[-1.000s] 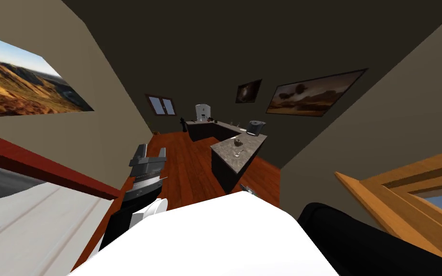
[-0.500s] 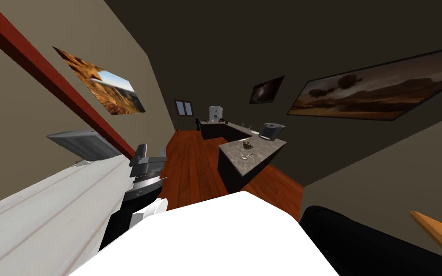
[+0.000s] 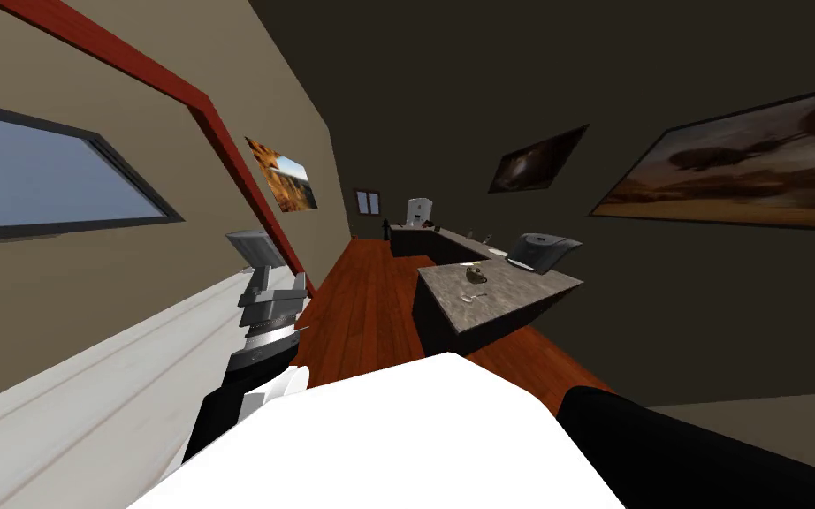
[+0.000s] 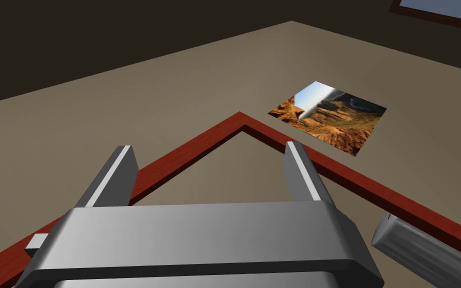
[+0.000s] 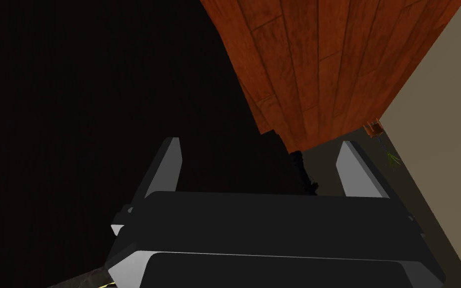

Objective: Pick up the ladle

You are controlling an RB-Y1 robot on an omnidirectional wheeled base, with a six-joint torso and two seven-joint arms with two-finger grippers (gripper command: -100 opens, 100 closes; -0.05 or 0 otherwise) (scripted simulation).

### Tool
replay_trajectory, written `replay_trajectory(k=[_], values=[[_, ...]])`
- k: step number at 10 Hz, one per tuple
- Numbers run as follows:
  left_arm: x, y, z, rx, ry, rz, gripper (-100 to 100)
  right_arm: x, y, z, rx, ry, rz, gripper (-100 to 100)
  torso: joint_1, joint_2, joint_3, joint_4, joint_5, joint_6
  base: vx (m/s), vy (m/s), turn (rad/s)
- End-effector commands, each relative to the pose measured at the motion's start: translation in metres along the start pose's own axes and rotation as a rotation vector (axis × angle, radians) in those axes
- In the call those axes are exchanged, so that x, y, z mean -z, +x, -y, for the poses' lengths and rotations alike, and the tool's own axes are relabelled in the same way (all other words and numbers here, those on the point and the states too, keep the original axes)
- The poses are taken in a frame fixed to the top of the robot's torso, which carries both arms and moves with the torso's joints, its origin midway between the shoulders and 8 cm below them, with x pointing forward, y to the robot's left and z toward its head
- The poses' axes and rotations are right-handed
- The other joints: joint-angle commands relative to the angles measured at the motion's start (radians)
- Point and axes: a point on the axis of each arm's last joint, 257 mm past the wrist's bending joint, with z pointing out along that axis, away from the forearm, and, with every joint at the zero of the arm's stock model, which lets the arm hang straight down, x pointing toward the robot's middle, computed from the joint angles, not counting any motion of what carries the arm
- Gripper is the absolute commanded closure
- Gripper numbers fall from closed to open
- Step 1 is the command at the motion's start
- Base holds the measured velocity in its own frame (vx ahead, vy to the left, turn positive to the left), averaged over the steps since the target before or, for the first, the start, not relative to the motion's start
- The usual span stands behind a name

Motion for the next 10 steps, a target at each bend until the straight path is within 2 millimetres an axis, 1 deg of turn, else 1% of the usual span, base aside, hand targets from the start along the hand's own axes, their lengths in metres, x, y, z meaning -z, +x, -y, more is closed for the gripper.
replay_trajectory(k=[1,2,3,4,5,6,7,8,9,10], values=[[0.000,0.000,0.000,0.000,0.000,0.000,0,0.009,0.017,0.007,0.032,0.028,-0.049,-100,0.000,0.000,0.000,0.000,0.000,0.000,-0.047,-0.030,0.420],[0.000,0.000,0.000,0.000,0.000,0.000,0,0.030,0.040,0.031,0.054,0.082,-0.123,-100,0.001,-0.001,0.000,0.000,0.000,0.000,-0.041,-0.030,0.398],[0.000,0.000,0.000,0.000,0.000,0.000,0,0.032,0.043,0.032,0.074,0.083,-0.136,-100,0.000,-0.001,-0.001,0.000,0.000,0.000,-0.036,-0.028,0.394],[0.000,0.000,0.000,0.000,0.000,0.000,0,0.056,0.065,0.055,0.098,0.134,-0.211,-100,0.000,-0.002,-0.001,0.000,0.000,0.000,-0.045,-0.036,0.393],[0.000,0.000,0.000,0.000,0.000,0.000,0,0.057,0.067,0.055,0.117,0.134,-0.220,-100,0.000,-0.002,-0.001,0.000,0.000,0.000,-0.043,-0.032,0.442],[0.000,0.000,0.000,0.000,0.000,0.000,0,0.083,0.086,0.077,0.144,0.182,-0.295,-100,0.000,-0.002,-0.001,0.000,0.000,0.000,-0.039,-0.036,0.383],[0.000,0.000,0.000,0.000,0.000,0.000,0,0.083,0.087,0.078,0.161,0.181,-0.302,-100,-0.001,-0.002,-0.001,0.000,0.000,0.001,-0.030,-0.031,0.341],[0.000,0.000,0.000,0.000,0.000,0.000,0,0.110,0.102,0.098,0.182,0.227,-0.370,-100,0.000,-0.003,-0.002,0.000,0.000,0.001,-0.035,-0.034,0.386],[0.000,0.000,0.000,0.000,0.000,0.000,0,0.110,0.104,0.099,0.205,0.225,-0.381,-100,-0.001,-0.003,-0.002,-0.001,0.000,0.001,-0.028,-0.030,0.369],[0.000,0.000,0.000,0.000,0.000,0.000,0,0.137,0.115,0.118,0.225,0.268,-0.444,-100,0.000,-0.004,-0.002,0.000,0.000,0.001,-0.021,-0.029,0.447]])
